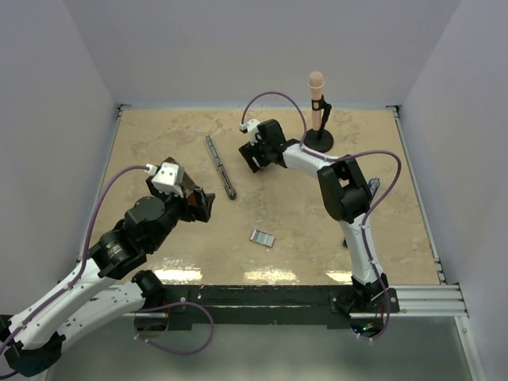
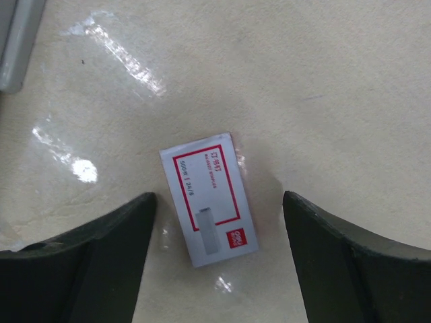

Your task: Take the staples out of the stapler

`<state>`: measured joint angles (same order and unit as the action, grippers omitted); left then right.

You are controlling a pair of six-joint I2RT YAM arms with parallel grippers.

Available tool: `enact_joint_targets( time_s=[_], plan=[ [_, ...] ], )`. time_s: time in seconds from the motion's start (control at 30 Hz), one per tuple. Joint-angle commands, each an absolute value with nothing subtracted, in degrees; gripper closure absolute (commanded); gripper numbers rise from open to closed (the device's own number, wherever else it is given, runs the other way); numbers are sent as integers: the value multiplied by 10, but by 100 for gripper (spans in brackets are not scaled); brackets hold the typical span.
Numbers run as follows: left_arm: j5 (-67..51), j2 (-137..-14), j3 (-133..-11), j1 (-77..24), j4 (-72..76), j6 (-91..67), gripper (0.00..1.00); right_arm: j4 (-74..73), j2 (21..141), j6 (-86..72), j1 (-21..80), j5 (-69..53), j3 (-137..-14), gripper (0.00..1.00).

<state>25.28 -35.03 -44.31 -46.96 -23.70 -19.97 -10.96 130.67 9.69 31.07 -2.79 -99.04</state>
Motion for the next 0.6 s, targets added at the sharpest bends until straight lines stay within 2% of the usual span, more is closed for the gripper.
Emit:
enact_joint_targets(
  time_s=[0.0,0.57],
  plan=[
    [273,-341,-441,-470,-225,-187,0,-113,1319,113,311,-36,-1014,21],
    [279,-338,-440,-470,-222,-185,1,-104,1291,120,314,-18,-976,45]
  ],
)
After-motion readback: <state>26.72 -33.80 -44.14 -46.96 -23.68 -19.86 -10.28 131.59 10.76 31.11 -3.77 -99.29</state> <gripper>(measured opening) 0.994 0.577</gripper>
